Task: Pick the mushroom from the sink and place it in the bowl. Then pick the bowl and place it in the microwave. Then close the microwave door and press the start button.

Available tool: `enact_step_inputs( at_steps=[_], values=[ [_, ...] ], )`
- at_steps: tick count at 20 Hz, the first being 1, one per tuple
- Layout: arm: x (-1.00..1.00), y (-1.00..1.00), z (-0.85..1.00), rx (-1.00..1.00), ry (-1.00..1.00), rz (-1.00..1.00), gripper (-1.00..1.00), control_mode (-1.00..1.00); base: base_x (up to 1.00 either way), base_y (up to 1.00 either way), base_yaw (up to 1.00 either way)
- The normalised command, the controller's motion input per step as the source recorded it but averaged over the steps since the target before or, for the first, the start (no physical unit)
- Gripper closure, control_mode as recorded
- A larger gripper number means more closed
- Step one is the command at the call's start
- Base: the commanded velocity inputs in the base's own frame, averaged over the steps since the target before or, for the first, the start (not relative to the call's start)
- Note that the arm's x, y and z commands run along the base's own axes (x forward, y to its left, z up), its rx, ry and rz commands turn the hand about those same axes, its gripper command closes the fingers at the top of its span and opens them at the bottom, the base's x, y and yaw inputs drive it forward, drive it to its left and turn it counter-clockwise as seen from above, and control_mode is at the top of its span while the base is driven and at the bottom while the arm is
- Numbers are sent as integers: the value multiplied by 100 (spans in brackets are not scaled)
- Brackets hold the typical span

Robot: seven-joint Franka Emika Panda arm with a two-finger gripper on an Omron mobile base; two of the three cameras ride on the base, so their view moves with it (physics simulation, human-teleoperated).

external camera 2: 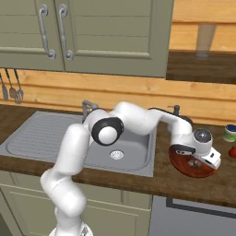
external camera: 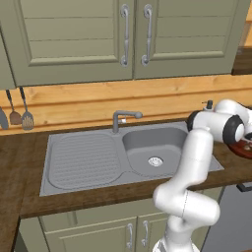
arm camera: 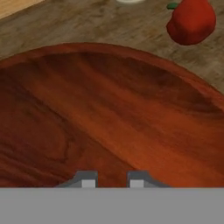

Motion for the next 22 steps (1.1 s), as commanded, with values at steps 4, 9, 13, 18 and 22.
enact_step_inputs(
  at_steps=[4, 9, 13, 18, 22],
  values=[
    [0, 19, 4, 0, 0, 0, -100, -100, 0, 0, 0],
    [-1, 10, 19, -1, -3, 0, -100, -100, 0, 0, 0],
    [-23, 0, 38, 0, -3, -3, -100, -100, 0, 0, 0],
    [-54, 15, 52, -5, 1, 0, -100, -100, 0, 0, 0],
    [-49, 2, 53, -2, 0, -10, -100, -100, 0, 0, 0]
  ],
)
